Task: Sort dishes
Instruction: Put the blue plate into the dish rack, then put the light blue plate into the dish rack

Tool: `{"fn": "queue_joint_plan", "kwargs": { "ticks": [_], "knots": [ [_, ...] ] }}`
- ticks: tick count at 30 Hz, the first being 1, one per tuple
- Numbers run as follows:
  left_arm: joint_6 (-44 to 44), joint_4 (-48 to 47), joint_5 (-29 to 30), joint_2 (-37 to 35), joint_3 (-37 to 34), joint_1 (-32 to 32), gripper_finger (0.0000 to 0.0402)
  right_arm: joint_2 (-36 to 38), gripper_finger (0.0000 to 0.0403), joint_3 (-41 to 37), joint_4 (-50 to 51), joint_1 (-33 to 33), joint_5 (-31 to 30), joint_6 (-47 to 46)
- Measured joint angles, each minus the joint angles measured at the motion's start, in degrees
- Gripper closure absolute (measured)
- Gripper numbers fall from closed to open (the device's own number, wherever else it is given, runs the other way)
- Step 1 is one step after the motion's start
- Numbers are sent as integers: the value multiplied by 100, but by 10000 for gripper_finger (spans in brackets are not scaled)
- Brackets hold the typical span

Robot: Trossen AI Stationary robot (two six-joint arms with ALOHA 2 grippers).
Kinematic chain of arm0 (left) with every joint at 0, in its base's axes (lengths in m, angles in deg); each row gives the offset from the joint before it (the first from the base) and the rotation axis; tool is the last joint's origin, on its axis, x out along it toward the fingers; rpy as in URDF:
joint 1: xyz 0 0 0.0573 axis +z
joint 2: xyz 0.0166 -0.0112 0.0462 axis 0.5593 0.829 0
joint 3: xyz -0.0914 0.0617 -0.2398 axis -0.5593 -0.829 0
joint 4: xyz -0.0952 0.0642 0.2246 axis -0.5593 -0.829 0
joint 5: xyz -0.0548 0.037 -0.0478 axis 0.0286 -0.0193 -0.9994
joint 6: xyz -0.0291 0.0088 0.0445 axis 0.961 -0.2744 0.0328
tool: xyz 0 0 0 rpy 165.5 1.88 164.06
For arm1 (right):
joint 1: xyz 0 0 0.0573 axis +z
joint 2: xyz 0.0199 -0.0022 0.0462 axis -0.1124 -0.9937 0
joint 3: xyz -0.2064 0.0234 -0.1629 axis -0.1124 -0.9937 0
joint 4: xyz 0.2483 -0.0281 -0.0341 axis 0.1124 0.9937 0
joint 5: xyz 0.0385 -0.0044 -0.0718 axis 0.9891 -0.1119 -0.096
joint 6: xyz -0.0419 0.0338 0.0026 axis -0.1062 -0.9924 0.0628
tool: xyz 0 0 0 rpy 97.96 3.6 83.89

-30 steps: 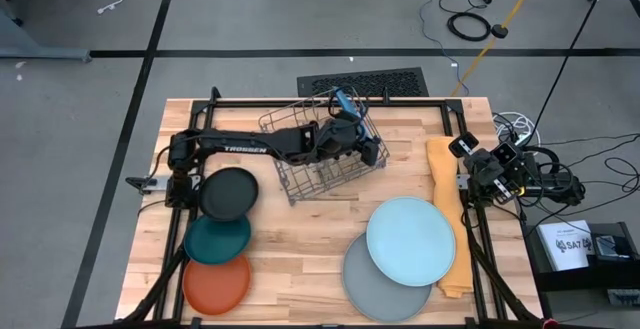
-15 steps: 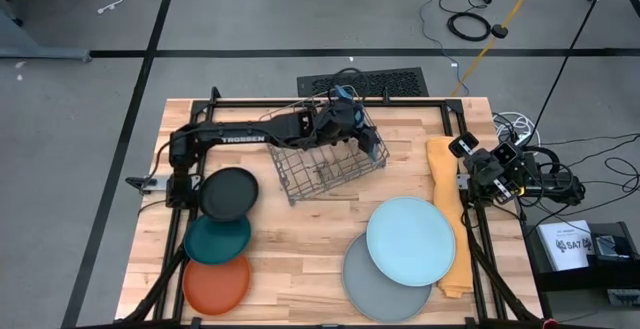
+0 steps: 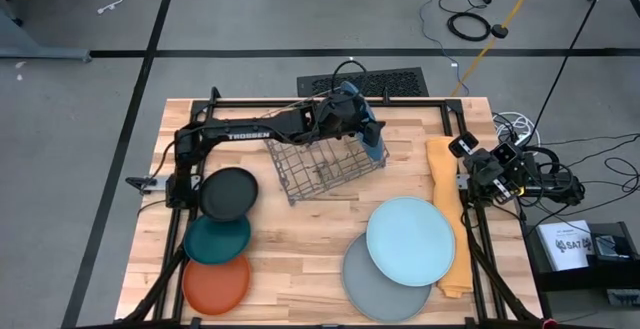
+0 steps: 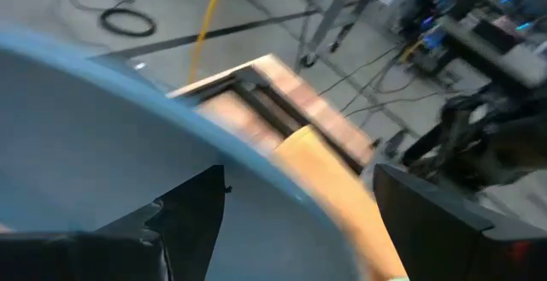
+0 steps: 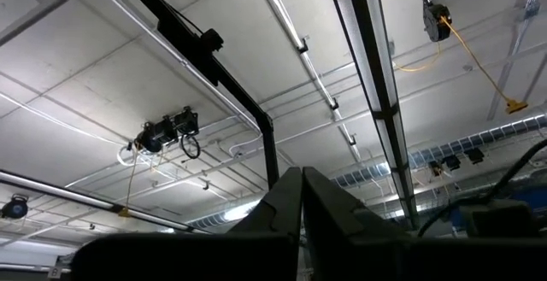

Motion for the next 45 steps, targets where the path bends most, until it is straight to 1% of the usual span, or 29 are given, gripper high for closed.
{"fn": "queue_joint_plan", "kwargs": {
  "ticks": [5,11,16,21,26,30,35,45],
  "knots": [
    [-311,231,-112,-2,2,16,107,-1,397,0,8,0,0,-1],
    [-342,322,-232,-46,2,-40,107,-2,397,0,26,0,0,-1],
    [-451,59,-233,-42,2,-85,107,-1,397,0,25,0,7,-16],
    [-503,-397,-225,-43,2,-115,107,-2,397,0,24,0,9,-12],
    [-796,-639,-229,-42,2,-153,107,0,397,0,35,0,11,-10],
    [-875,-678,-324,-44,2,-178,107,0,397,0,43,0,13,-8],
    [-1072,-1034,-433,-70,2,-180,107,-2,397,0,43,0,20,-7],
    [-1199,-1937,-442,-453,2,-272,107,0,397,0,80,0,24,-12]
  ]
}}
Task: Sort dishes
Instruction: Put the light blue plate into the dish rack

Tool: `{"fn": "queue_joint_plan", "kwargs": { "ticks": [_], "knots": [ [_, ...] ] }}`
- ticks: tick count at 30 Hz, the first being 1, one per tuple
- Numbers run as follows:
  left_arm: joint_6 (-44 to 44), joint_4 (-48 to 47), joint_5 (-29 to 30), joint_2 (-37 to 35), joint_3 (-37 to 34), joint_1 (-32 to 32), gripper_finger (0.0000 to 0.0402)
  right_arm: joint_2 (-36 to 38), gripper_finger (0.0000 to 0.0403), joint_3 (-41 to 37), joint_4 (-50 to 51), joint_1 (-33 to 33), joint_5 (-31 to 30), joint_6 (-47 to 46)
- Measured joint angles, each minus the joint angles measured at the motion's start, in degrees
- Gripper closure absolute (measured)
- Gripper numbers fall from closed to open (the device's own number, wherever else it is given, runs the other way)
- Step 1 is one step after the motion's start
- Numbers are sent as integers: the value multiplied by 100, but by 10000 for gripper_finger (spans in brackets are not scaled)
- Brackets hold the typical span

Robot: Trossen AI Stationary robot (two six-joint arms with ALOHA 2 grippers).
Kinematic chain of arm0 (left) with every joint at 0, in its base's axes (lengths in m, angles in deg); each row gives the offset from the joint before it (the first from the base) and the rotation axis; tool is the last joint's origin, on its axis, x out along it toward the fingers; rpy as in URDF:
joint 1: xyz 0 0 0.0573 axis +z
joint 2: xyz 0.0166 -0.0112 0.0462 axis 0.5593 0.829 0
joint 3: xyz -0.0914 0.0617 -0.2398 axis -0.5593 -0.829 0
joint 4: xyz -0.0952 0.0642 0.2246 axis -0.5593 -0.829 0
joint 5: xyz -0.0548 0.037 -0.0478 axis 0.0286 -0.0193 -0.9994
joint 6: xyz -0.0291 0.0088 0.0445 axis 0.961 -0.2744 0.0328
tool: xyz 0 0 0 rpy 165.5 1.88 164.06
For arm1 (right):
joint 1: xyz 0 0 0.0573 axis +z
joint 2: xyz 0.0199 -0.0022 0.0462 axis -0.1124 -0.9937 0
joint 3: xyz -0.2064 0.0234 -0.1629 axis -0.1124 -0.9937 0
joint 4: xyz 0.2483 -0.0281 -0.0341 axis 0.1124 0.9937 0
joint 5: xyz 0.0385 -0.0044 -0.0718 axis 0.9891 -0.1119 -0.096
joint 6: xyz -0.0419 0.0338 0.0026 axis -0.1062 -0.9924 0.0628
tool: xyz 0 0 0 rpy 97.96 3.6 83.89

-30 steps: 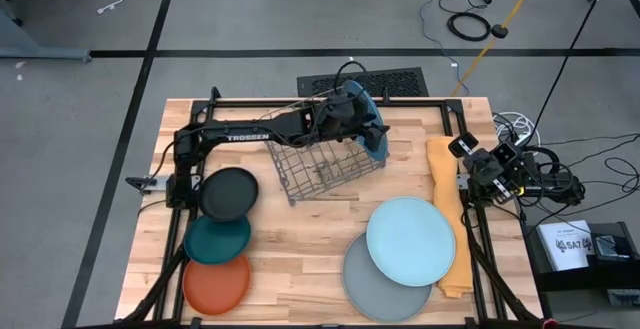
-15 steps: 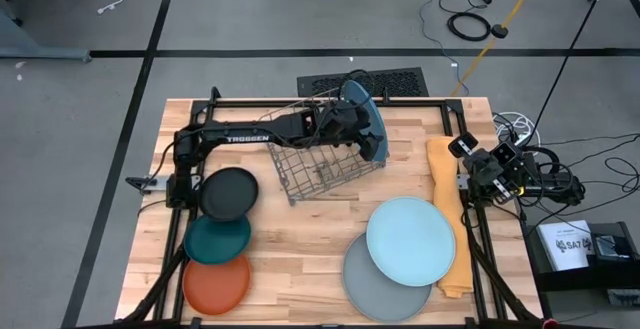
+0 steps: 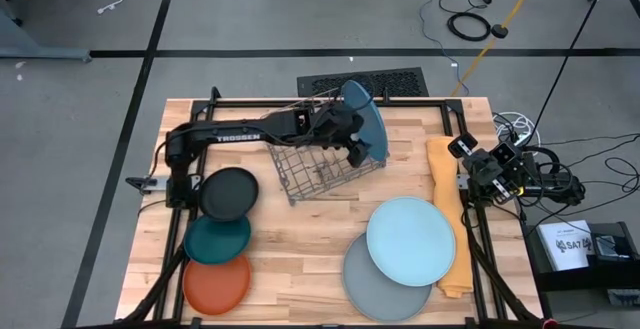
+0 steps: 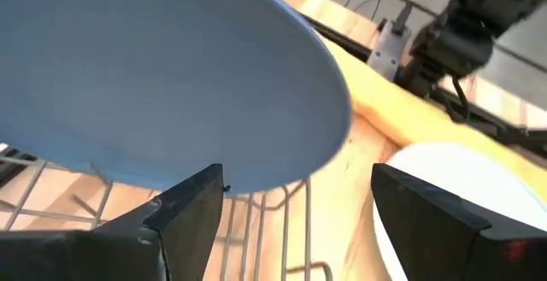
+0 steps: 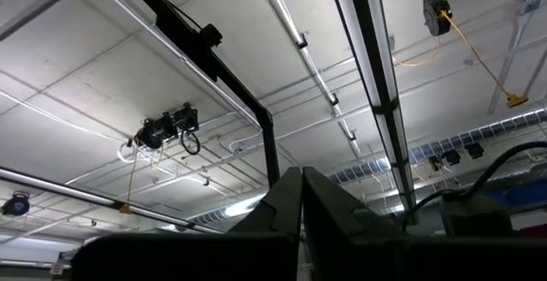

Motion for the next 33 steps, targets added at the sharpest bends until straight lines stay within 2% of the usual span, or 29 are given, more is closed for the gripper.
{"fn": "queue_joint_plan", "kwargs": {
  "ticks": [6,19,26,33],
  "knots": [
    [-37,-368,87,-150,0,-244,107,0,397,-2,66,0,-2,2],
    [-119,-937,1182,-507,0,-1170,107,0,397,-2,140,0,-6,6],
    [-1092,-823,1121,-292,0,-2043,107,0,397,-2,146,0,-9,48],
    [-2884,434,605,619,-4,-2991,107,0,397,-2,169,0,-26,52]
  ]
}}
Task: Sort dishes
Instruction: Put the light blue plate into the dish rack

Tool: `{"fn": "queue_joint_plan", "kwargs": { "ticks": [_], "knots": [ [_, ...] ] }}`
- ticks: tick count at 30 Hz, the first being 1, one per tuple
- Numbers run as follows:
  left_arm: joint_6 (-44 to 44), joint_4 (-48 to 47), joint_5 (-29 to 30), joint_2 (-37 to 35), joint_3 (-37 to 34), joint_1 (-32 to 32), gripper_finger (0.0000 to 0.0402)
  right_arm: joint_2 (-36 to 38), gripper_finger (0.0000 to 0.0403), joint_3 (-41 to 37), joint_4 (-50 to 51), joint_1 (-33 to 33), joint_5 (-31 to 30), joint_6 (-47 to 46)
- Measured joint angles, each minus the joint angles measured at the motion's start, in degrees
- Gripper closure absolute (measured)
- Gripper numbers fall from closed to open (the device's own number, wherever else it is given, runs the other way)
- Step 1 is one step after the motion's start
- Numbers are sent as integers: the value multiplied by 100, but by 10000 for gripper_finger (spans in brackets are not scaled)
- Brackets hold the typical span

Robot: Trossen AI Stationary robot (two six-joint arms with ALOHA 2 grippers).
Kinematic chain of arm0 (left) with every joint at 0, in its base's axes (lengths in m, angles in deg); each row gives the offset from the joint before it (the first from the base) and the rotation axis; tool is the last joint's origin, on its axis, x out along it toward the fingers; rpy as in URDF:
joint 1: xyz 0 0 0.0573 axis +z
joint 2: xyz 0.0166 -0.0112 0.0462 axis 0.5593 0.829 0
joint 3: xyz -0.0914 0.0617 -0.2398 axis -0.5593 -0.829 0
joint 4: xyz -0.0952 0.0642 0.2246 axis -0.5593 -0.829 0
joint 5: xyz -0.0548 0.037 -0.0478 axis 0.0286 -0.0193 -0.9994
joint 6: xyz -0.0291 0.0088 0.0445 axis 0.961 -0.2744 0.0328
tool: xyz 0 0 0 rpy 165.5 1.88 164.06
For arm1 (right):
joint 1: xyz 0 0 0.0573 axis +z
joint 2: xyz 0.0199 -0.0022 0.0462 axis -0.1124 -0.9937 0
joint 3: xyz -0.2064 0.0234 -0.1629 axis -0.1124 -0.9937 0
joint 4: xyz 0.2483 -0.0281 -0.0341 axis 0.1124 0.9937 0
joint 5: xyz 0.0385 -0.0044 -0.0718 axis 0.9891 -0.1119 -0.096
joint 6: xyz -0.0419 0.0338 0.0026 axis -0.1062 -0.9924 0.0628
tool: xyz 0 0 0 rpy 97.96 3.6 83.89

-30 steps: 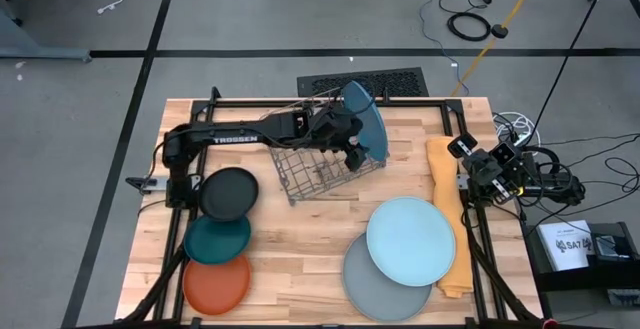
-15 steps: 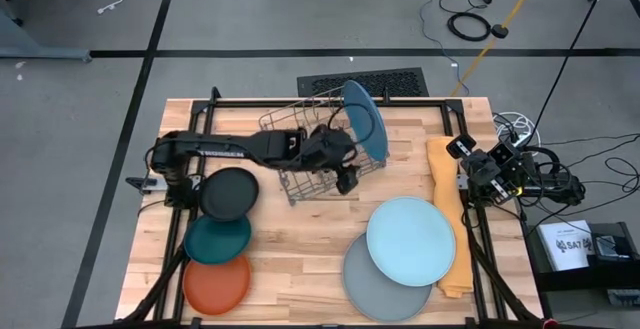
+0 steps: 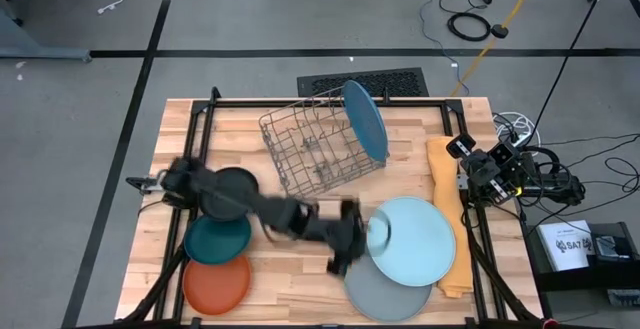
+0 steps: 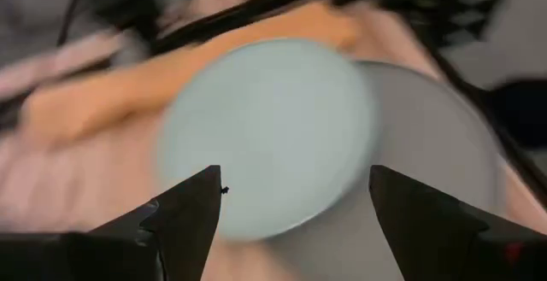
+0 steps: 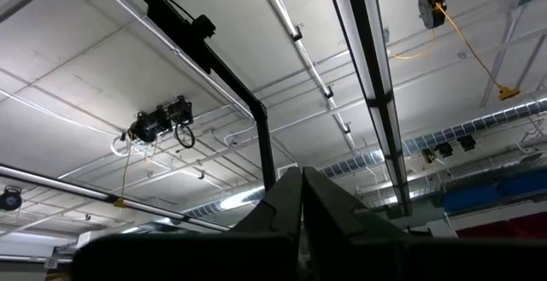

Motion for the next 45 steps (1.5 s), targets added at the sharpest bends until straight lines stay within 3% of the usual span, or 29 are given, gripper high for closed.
{"fn": "queue_joint_plan", "kwargs": {
  "ticks": [14,17,22,30,34,45],
  "knots": [
    [-1936,1307,879,1564,-3,-429,107,-2,397,0,138,0,-149,-57],
    [-1975,1210,1007,1742,2,-399,107,-2,397,0,179,-2,-151,-59],
    [-2492,1448,1759,1993,2,-355,107,-2,397,0,268,-2,-153,-15],
    [-2528,1628,1877,2182,11,-197,110,0,397,0,424,0,-308,13],
    [-2687,1912,1927,2234,9,-184,135,0,397,0,443,-2,-313,26],
    [-2720,2014,1744,2234,4,-50,260,0,397,0,442,-2,-313,48]
  ]
}}
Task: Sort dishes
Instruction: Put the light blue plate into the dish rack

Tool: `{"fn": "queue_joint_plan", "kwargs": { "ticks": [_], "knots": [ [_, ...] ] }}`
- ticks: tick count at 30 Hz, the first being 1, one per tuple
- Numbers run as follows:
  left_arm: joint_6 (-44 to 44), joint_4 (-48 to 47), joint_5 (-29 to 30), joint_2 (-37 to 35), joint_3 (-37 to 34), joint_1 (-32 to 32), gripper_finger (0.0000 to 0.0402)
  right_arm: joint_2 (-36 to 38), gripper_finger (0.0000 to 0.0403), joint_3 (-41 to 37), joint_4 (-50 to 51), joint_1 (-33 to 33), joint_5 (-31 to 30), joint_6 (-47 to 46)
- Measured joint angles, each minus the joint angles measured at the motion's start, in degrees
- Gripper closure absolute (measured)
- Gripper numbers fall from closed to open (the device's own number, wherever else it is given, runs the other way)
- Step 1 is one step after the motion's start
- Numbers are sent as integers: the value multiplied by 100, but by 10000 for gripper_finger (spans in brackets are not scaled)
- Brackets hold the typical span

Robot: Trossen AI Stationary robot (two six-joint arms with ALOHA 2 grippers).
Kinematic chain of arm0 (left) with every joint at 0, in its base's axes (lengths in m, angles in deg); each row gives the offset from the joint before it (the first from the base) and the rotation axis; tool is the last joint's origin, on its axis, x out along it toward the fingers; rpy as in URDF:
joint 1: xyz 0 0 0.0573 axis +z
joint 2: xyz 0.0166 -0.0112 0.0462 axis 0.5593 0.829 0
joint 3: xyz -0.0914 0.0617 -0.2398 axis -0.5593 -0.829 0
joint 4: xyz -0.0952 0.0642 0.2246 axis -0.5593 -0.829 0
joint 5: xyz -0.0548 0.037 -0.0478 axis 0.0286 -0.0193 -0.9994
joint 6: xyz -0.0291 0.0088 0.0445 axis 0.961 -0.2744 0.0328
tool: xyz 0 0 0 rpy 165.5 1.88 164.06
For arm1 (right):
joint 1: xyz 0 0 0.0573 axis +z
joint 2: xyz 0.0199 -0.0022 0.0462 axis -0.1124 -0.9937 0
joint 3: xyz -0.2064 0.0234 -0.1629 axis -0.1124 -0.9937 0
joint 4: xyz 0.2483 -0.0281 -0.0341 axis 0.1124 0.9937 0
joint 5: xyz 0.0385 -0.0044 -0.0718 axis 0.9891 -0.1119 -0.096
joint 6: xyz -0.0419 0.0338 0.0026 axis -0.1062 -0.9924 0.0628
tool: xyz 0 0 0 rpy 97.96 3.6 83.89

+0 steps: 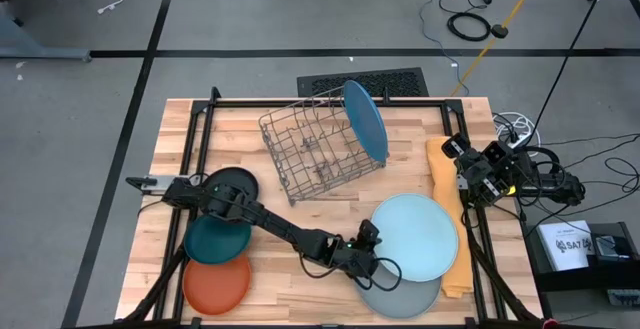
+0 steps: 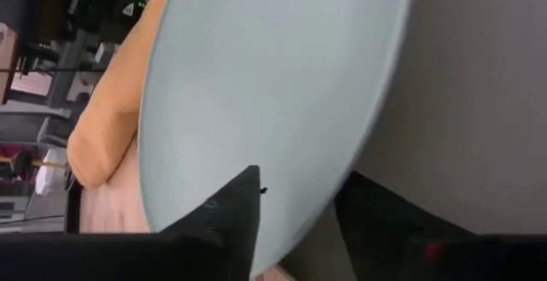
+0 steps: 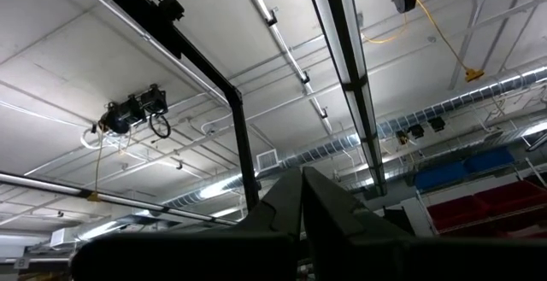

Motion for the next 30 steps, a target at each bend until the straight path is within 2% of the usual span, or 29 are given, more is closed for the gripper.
{"fn": "queue_joint_plan", "kwargs": {
  "ticks": [8,16,23,27,30],
  "knots": [
    [66,240,-400,0,0,119,297,0,397,0,2,0,0,0],
    [127,300,-416,-19,0,111,391,0,397,0,15,0,0,0],
    [43,205,-446,-152,0,-42,397,0,397,0,33,2,2,-2],
    [44,-456,-322,-437,191,-210,398,-1,397,0,-17,0,115,42],
    [181,-1073,-93,-698,453,-367,399,-2,397,0,-247,1,434,74]
  ]
}}
